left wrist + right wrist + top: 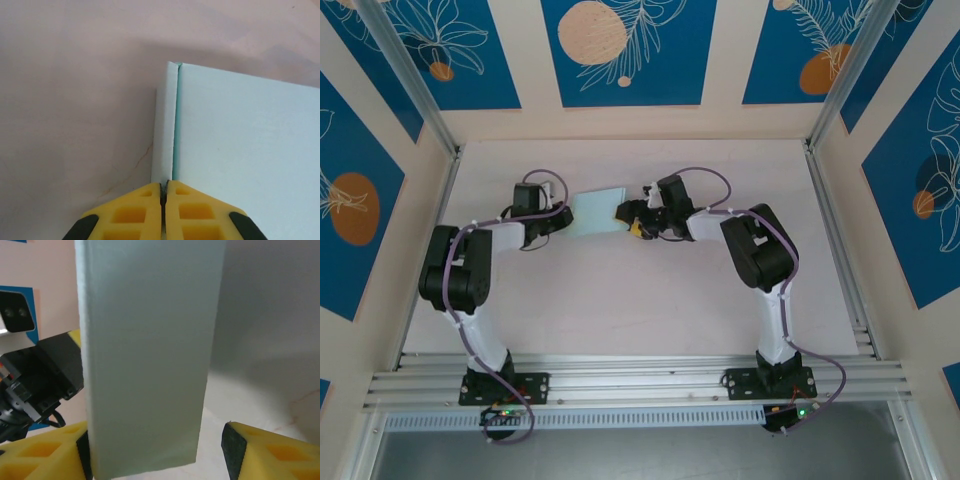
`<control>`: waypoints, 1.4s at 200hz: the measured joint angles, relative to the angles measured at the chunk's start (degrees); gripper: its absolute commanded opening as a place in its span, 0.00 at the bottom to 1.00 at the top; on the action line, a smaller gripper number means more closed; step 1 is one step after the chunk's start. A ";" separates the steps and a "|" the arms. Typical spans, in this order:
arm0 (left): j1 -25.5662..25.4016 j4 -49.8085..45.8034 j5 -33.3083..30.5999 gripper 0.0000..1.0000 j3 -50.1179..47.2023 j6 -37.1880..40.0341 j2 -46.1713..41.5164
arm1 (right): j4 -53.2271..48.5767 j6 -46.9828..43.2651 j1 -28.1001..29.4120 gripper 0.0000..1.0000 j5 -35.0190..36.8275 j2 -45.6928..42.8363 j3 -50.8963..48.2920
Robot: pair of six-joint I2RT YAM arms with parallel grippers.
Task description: Fold the paper box
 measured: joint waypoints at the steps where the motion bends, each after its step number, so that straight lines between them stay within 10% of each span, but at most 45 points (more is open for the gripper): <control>1: 0.04 0.02 0.04 0.07 -0.02 -0.04 0.00 | 0.00 -0.02 0.02 0.67 -0.02 0.00 0.00; 76: 0.42 1.01 1.86 0.08 -0.37 -1.05 0.13 | -3.02 -2.54 0.39 0.66 -0.35 3.76 5.20; 133: 0.50 1.27 1.90 0.19 -0.98 -0.90 0.00 | -4.76 -4.48 -0.11 0.44 -0.85 4.48 8.72; 187: 0.50 2.67 0.92 0.86 -7.69 2.03 -5.60 | -5.29 -1.03 -1.95 0.40 -4.31 4.44 8.46; 223: -2.78 10.71 -1.92 0.99 -17.18 14.95 -19.17 | -10.10 1.49 -4.28 0.40 -7.63 1.68 7.10; 280: -22.27 17.86 -7.98 0.99 -22.91 49.13 -31.19 | -13.64 7.52 -8.02 0.40 -15.02 -4.63 3.04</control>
